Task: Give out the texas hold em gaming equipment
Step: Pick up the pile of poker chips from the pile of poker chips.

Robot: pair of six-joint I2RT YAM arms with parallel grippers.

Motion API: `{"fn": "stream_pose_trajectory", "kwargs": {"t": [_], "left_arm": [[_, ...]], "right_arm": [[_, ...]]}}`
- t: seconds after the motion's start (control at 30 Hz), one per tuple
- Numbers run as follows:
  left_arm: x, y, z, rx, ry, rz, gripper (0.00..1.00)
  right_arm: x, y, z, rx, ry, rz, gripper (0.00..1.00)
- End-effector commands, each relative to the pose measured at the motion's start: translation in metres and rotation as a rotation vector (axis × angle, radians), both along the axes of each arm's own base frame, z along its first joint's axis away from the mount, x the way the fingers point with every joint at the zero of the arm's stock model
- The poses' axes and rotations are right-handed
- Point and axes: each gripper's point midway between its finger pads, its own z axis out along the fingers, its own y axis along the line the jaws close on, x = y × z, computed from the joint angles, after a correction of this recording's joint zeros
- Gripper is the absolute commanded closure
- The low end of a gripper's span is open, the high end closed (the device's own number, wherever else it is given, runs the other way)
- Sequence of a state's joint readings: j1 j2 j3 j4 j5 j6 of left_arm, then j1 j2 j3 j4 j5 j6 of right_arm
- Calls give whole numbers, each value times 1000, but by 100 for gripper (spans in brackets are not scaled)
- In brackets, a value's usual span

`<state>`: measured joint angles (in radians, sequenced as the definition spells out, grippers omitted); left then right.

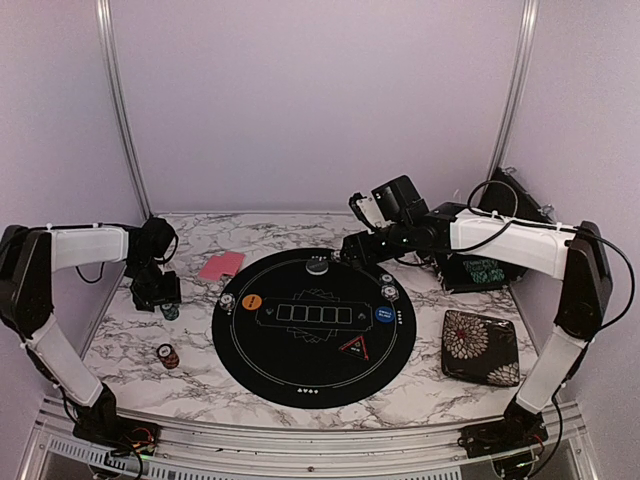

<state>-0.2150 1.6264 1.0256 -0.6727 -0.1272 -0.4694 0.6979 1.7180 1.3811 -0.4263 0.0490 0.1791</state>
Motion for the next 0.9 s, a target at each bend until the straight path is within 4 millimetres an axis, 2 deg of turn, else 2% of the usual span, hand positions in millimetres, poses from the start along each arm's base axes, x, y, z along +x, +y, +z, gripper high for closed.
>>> {"fn": "stream_pose_trajectory", "kwargs": {"t": [0.0, 0.3, 0.87], "left_arm": [[11, -3, 0, -10, -9, -20, 35], [16, -4, -6, -13, 4, -26, 40], [11, 0, -15, 5, 26, -24, 43]], "right_arm": [[3, 3, 21, 24, -47, -6, 20], [5, 2, 20, 16, -47, -14, 20], [5, 3, 16, 9, -40, -16, 20]]}}
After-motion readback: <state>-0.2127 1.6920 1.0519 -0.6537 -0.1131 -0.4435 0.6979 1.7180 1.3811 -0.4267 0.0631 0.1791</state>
